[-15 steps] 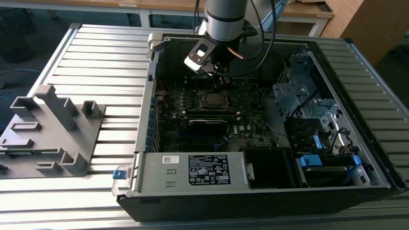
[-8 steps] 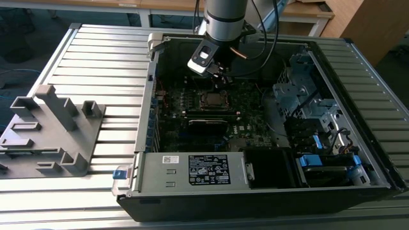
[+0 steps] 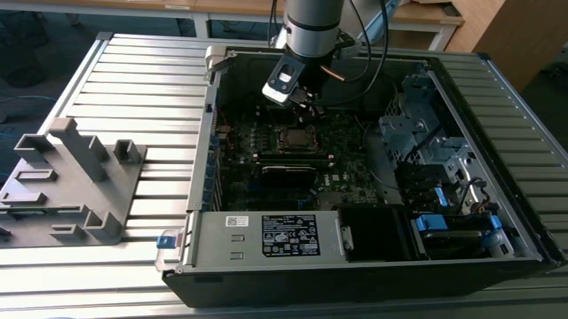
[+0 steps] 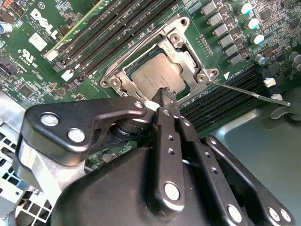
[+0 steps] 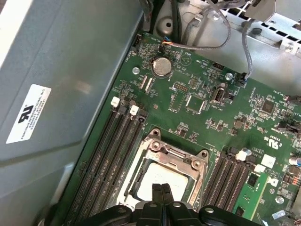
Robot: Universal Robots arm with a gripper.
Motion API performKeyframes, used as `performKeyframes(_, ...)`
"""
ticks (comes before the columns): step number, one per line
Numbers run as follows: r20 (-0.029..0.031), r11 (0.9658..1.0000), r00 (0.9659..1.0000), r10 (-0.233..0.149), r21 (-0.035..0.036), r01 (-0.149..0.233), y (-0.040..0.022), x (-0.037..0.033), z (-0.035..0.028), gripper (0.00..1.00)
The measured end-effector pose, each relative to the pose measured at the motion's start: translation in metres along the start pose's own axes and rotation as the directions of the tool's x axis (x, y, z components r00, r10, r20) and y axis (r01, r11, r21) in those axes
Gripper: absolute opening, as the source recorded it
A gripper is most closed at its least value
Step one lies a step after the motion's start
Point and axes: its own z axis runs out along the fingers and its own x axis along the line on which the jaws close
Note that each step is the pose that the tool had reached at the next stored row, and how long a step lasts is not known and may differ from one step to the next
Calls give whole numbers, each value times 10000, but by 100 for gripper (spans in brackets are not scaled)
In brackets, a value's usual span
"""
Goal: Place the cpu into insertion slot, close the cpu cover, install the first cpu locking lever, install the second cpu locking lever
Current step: 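Close the cpu cover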
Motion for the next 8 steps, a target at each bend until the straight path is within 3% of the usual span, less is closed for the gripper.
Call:
performKeyframes(4, -3, 10000, 10000, -61, 0, 61, 0, 0, 0, 11)
performKeyframes(8, -20, 9988, 9988, -491, 0, 491, 0, 0, 0, 11)
